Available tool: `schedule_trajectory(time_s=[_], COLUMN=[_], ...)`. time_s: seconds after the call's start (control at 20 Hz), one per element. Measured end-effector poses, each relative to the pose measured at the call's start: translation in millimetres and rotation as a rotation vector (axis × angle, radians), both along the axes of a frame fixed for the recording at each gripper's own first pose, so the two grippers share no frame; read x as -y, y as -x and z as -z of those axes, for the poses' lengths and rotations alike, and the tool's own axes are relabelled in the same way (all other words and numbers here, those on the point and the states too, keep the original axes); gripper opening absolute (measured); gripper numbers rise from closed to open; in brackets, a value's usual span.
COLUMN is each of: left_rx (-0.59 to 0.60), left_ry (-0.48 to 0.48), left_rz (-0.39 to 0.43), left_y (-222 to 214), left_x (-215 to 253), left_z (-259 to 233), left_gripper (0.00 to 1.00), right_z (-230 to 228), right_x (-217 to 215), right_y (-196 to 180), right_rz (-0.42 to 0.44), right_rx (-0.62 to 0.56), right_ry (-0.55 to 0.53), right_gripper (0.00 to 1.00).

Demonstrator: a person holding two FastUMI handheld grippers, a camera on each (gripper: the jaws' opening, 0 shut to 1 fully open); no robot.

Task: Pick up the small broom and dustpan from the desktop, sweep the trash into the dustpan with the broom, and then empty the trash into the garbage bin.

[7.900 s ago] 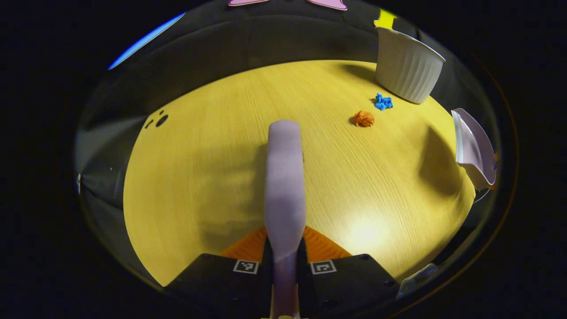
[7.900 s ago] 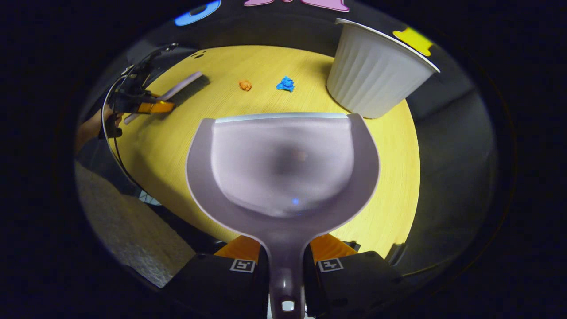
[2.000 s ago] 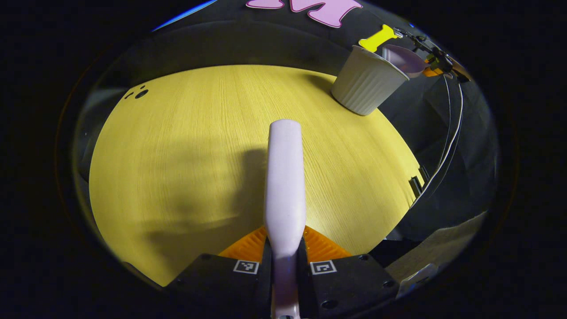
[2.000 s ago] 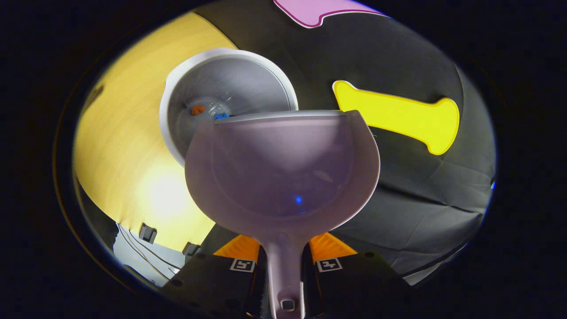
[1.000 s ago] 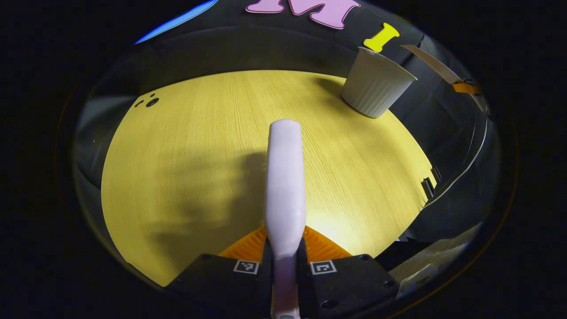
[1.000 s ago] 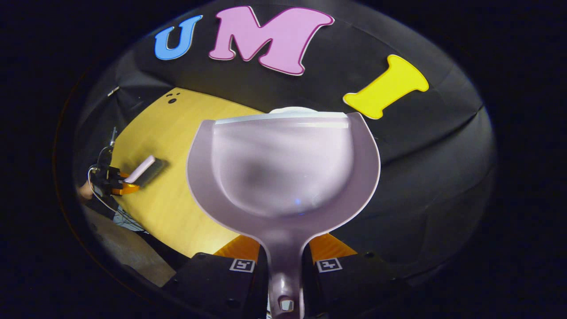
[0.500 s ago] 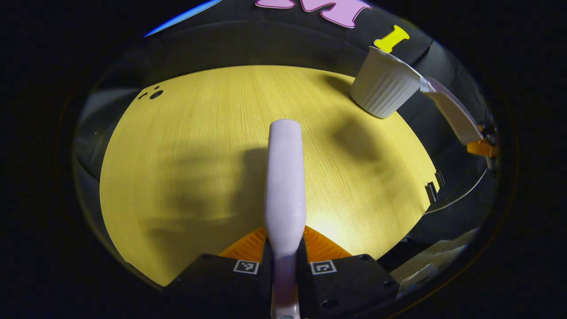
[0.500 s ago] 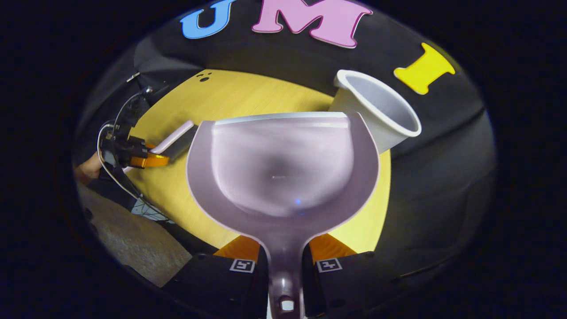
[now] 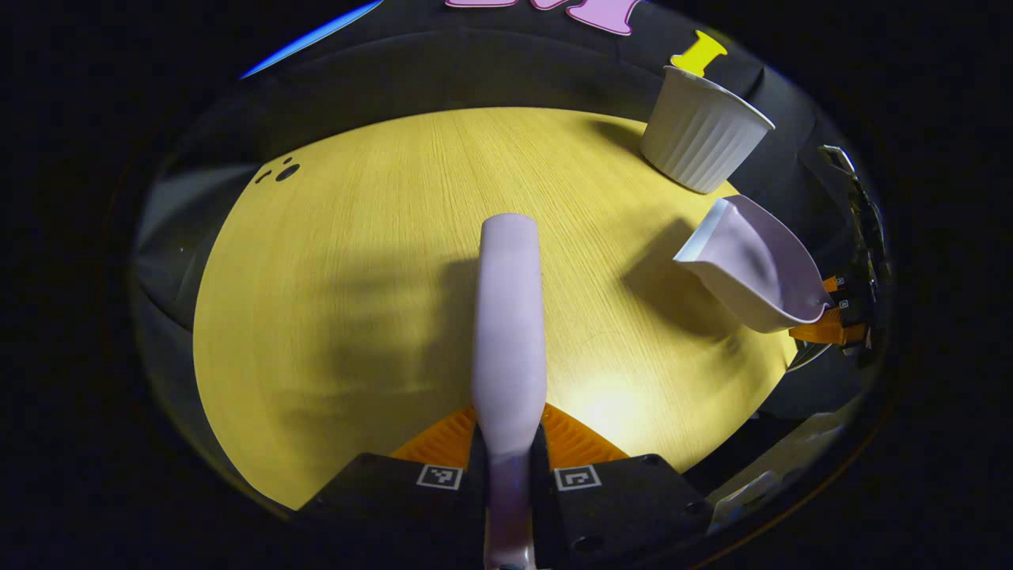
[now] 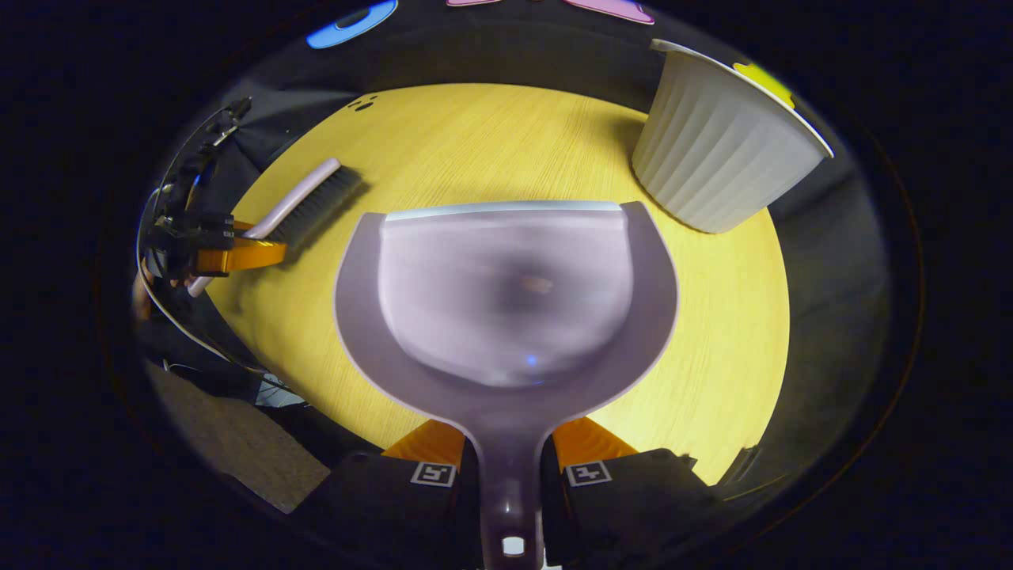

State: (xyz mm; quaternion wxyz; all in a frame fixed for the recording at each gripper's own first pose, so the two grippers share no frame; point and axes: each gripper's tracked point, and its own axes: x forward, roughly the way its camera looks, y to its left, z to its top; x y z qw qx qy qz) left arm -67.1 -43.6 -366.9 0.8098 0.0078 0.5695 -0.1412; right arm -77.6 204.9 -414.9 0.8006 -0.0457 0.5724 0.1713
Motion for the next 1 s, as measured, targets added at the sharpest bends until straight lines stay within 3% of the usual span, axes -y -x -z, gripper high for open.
schedule_trajectory(time_s=[0.1, 0.15, 0.4, 0.5, 0.55, 0.6, 1.0], left_rx=[0.002, 0.005, 0.011, 0.014, 0.023, 0.033, 0.12], left_ry=[-0.013, -0.023, -0.038, -0.04, -0.044, -0.051, -0.061], left_rz=[-0.006, -0.008, -0.011, -0.005, -0.003, 0.003, 0.031], left_y=[0, -2, -4, -5, -6, -6, -4], left_x=[-1, -3, -4, -2, -2, -2, -11], left_z=[2, 3, 2, -2, -4, -7, -54], left_gripper=[0.27, 0.27, 0.28, 0.35, 0.34, 0.35, 0.34], right_z=[9, 11, 23, 27, 29, 28, -13], right_x=[-3, -2, -1, 0, 0, -2, 12], right_y=[-2, -3, -5, -4, -4, -7, 1], right_rz=[0.007, 0.011, 0.013, 0.002, -0.003, -0.004, 0.025], right_rx=[0.0, -0.004, -0.024, -0.037, -0.043, -0.038, 0.015], right_ry=[-0.003, 0.001, 0.006, 0.02, 0.02, 0.011, -0.038], right_gripper=[0.39, 0.35, 0.35, 0.36, 0.41, 0.37, 0.4])
